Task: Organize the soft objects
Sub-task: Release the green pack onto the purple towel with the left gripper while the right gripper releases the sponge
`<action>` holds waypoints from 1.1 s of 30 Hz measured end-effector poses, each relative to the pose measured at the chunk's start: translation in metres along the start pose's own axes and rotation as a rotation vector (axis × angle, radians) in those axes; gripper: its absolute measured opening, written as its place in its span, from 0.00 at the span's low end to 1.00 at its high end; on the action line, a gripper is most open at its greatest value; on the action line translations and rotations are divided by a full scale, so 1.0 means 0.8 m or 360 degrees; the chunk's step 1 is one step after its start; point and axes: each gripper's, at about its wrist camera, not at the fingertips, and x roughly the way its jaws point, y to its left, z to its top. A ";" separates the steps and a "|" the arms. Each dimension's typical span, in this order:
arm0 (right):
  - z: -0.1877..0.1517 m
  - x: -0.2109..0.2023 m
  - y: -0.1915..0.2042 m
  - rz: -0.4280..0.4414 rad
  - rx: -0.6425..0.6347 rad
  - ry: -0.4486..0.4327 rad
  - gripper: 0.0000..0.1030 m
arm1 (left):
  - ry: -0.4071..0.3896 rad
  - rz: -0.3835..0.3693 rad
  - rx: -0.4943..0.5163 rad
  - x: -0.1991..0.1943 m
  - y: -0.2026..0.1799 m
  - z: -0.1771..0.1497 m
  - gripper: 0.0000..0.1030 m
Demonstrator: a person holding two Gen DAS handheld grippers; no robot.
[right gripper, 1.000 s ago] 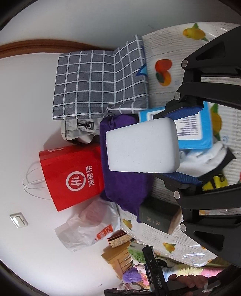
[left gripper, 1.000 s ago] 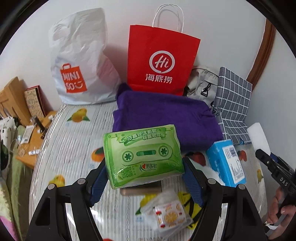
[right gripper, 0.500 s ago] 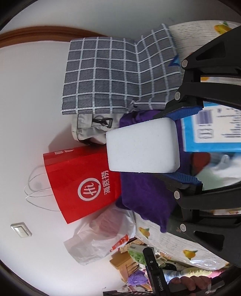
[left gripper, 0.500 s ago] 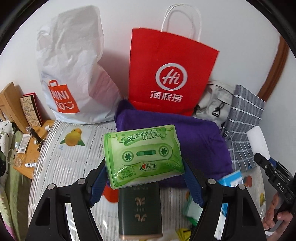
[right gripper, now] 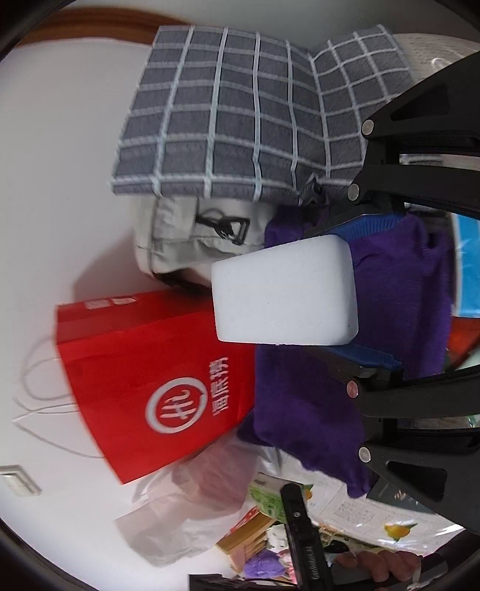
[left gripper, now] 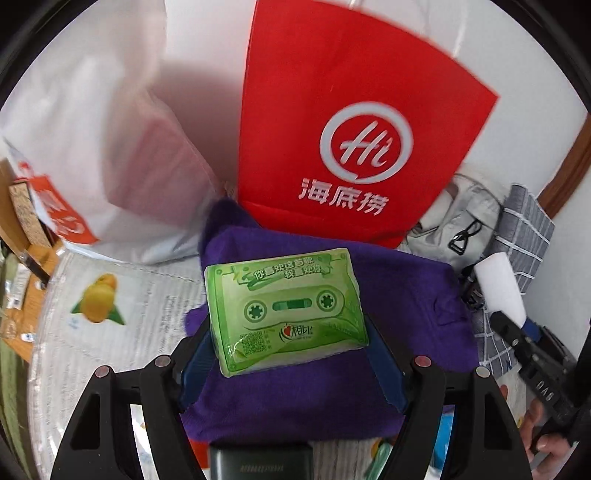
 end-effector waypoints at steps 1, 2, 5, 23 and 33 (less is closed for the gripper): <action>0.000 0.009 0.000 0.0005 -0.0007 0.0016 0.49 | 0.0014 0.0000 0.0001 0.009 0.000 0.001 0.73; -0.002 0.024 0.000 0.0009 -0.0014 0.0050 0.49 | 0.0025 -0.0001 0.0007 0.021 0.000 0.001 0.73; -0.009 0.055 -0.003 0.0028 -0.0024 0.0129 0.49 | 0.0099 0.0013 0.0023 0.043 0.001 0.003 0.72; -0.034 0.135 -0.026 0.0057 0.0097 0.0461 0.49 | 0.0151 -0.0065 0.0017 0.098 0.000 -0.001 0.72; -0.030 0.142 -0.029 0.0058 0.0099 0.0478 0.59 | 0.0202 -0.0126 -0.0057 0.120 0.000 0.006 0.80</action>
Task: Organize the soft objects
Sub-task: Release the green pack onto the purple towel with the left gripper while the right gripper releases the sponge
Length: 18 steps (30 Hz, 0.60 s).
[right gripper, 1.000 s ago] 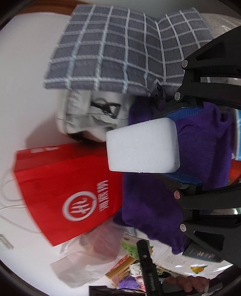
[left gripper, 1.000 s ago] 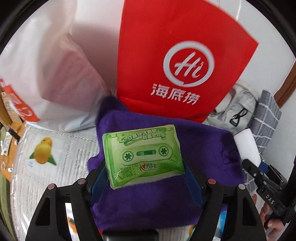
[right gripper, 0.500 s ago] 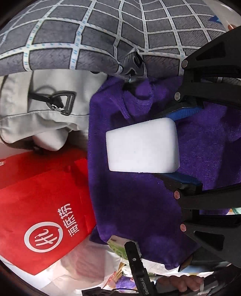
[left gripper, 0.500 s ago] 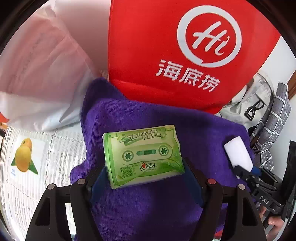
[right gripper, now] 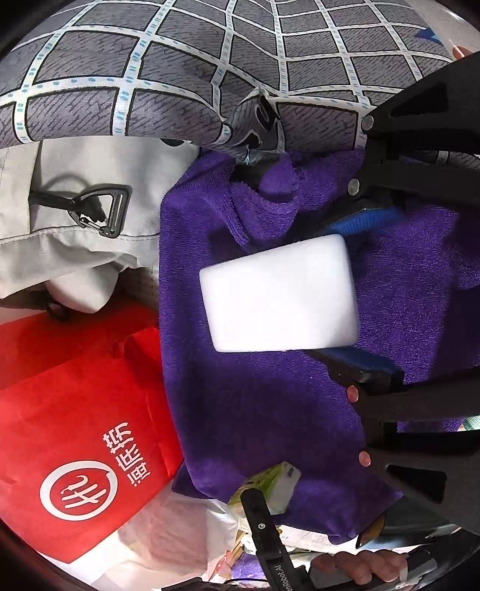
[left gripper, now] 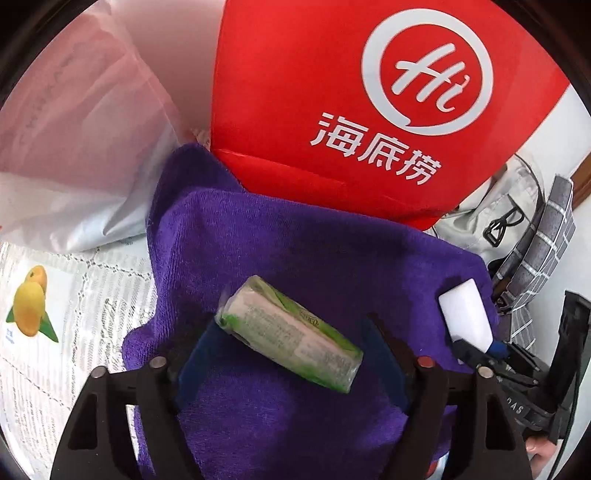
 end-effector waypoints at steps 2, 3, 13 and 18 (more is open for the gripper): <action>0.001 -0.001 0.001 0.0012 -0.0014 -0.0003 0.65 | 0.0019 -0.0030 -0.0032 0.002 0.003 0.000 0.81; 0.002 -0.001 0.003 0.0022 -0.0024 0.0000 0.68 | 0.0026 -0.0035 -0.0041 0.000 0.006 0.001 0.81; 0.006 -0.032 0.020 -0.0121 -0.0088 -0.0163 0.84 | -0.0069 -0.0036 -0.0050 -0.037 0.008 0.002 0.82; 0.007 -0.061 0.026 -0.0137 -0.0071 -0.0288 0.84 | -0.0138 -0.0015 0.0016 -0.057 0.005 0.001 0.82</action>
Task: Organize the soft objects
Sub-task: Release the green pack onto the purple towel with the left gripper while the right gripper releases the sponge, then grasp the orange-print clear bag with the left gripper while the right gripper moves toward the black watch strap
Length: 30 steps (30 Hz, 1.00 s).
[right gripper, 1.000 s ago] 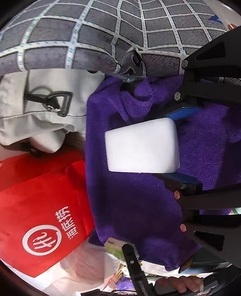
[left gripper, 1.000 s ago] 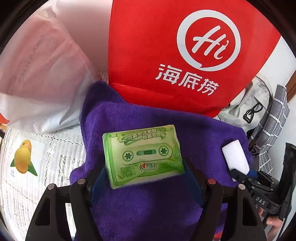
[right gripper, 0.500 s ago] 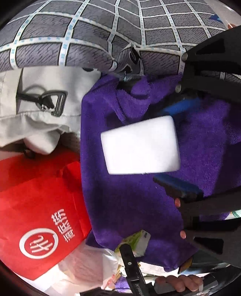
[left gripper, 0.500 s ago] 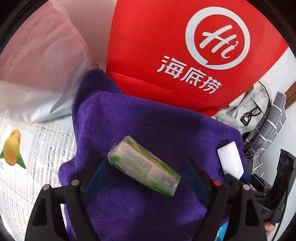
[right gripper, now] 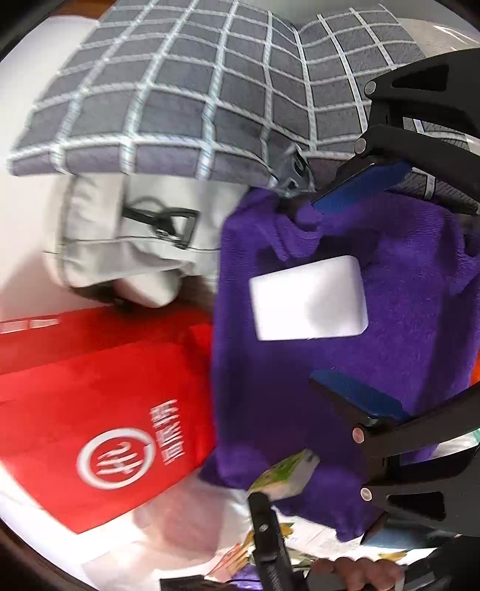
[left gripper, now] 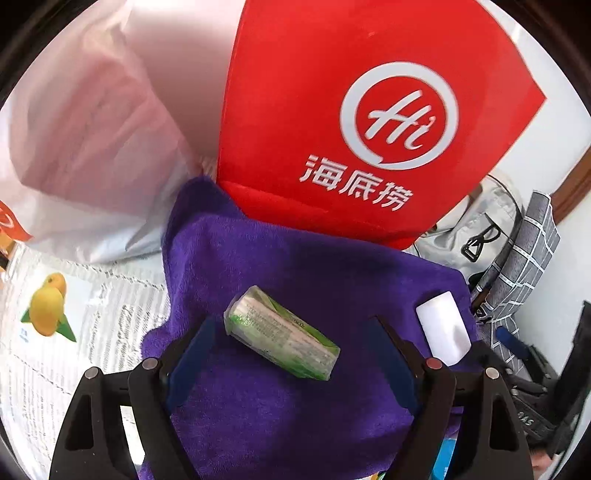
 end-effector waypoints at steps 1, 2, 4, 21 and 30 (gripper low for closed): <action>0.001 -0.009 0.004 -0.0013 -0.0013 -0.0035 0.83 | -0.0012 -0.0003 0.0004 -0.002 -0.002 0.000 0.81; 0.000 -0.016 0.007 -0.0027 -0.0032 -0.0057 0.82 | -0.0030 -0.0011 0.0005 -0.007 -0.003 0.000 0.82; -0.006 -0.034 0.014 -0.0069 -0.0071 -0.0116 0.82 | -0.0071 -0.0033 -0.0002 -0.016 -0.004 0.000 0.81; -0.177 -0.146 0.042 0.0159 -0.0183 -0.0009 0.48 | -0.0046 -0.0070 0.0173 -0.116 -0.037 -0.083 0.80; -0.257 -0.172 0.082 0.0262 -0.0308 0.0034 0.28 | -0.0030 -0.0045 0.0127 -0.158 0.000 -0.173 0.80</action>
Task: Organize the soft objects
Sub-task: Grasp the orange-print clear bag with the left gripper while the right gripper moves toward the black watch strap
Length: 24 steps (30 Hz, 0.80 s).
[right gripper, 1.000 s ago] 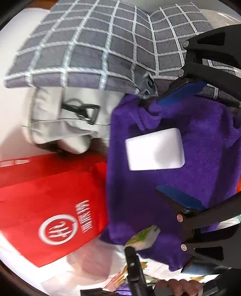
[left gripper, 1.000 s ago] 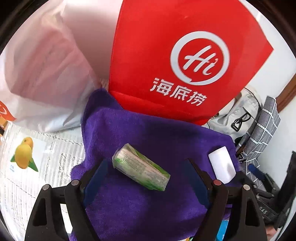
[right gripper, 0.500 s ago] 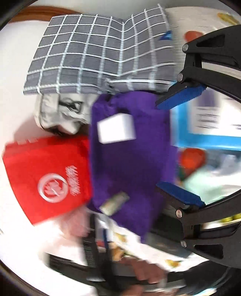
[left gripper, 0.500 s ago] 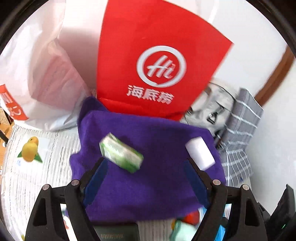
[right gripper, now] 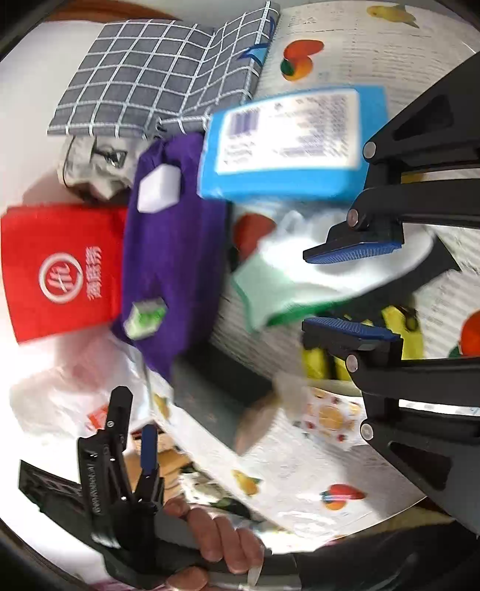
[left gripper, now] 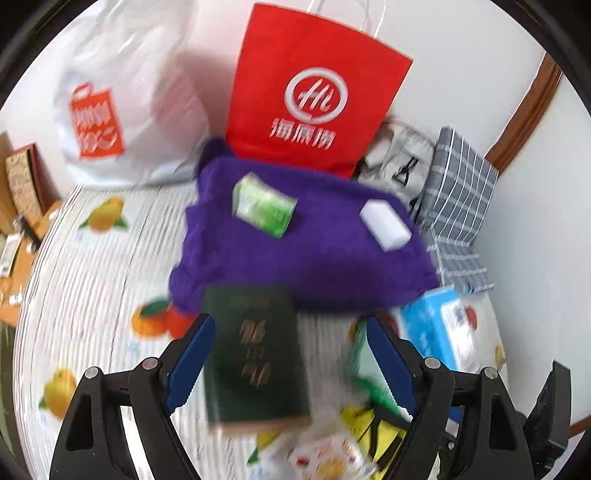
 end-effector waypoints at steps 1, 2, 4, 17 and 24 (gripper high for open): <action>-0.005 0.002 0.005 -0.0010 -0.0020 0.0008 0.28 | 0.0000 0.0003 -0.0003 -0.001 0.001 -0.007 0.80; -0.011 0.005 0.012 -0.0020 -0.0046 0.0021 0.28 | 0.0002 0.0003 -0.0013 -0.004 0.005 -0.018 0.80; -0.019 0.010 0.021 -0.0013 -0.0079 0.0056 0.28 | 0.0023 -0.0012 -0.0047 -0.008 0.013 -0.041 0.80; -0.023 0.021 0.033 -0.0150 -0.0164 0.0061 0.04 | 0.0072 -0.0074 -0.0146 -0.036 0.035 -0.130 0.80; -0.027 -0.015 0.019 0.0021 0.0077 -0.0048 0.03 | 0.0086 -0.0014 -0.0126 -0.041 0.027 -0.156 0.80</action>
